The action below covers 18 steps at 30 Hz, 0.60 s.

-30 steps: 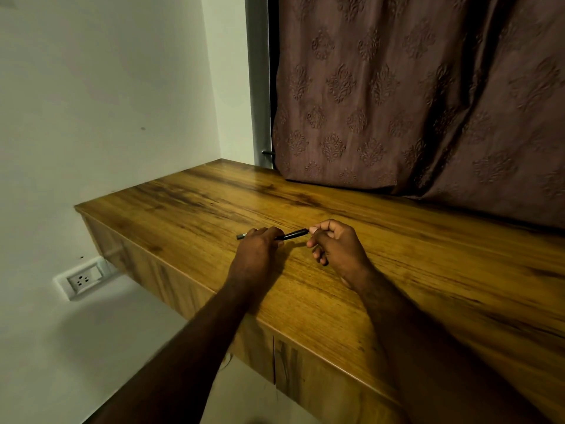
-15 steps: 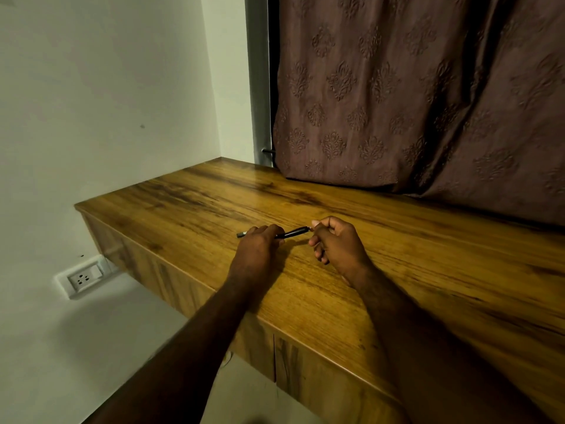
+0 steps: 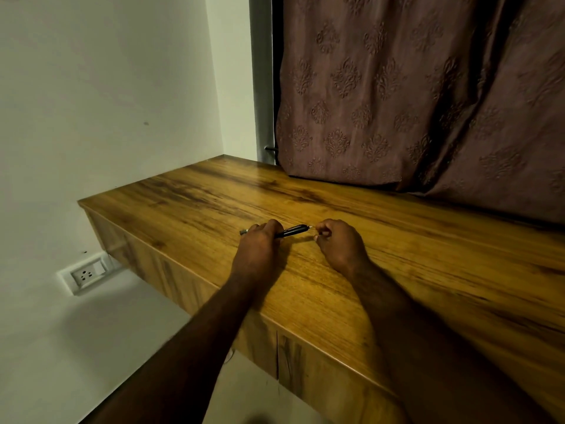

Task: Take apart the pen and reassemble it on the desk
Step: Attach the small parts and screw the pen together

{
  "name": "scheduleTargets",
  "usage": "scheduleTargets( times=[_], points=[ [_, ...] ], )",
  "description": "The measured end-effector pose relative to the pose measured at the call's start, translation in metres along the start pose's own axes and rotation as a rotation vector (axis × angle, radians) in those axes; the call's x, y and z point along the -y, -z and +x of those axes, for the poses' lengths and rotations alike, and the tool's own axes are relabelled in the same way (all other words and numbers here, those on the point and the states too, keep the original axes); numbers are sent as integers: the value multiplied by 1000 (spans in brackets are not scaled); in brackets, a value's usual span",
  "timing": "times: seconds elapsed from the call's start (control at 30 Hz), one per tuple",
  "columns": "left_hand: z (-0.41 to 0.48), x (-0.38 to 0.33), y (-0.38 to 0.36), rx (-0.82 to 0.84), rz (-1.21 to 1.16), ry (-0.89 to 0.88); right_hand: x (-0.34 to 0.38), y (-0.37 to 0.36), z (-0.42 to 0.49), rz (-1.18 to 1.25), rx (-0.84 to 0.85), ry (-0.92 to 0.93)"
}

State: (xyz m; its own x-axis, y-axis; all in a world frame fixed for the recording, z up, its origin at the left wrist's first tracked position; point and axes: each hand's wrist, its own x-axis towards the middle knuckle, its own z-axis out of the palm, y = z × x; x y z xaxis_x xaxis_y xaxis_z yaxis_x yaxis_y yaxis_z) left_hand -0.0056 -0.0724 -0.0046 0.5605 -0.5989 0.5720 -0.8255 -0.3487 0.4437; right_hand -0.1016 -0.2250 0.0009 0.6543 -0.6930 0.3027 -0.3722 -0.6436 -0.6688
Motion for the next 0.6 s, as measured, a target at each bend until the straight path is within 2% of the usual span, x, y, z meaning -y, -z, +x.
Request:
scheduleTargets(
  times=[0.07,0.13,0.27,0.33,0.43,0.6],
  points=[
    [-1,-1,1,-4,-5,-8,2,0,0,1,-20,-9],
    [-3,-3,3,-19,-20,-21,1,3,0,119,-53,-24],
    [-3,-4,2,-15,3,-15,-1,18,-3,660,17,-70],
    [-2,-4,2,-12,7,-5,-1,22,-5,823,65,-82],
    [-2,-6,3,-15,28,4,2,24,-6,881,107,-71],
    [-4,-6,3,-44,19,-26,6,23,-10,842,166,-40]
  ],
)
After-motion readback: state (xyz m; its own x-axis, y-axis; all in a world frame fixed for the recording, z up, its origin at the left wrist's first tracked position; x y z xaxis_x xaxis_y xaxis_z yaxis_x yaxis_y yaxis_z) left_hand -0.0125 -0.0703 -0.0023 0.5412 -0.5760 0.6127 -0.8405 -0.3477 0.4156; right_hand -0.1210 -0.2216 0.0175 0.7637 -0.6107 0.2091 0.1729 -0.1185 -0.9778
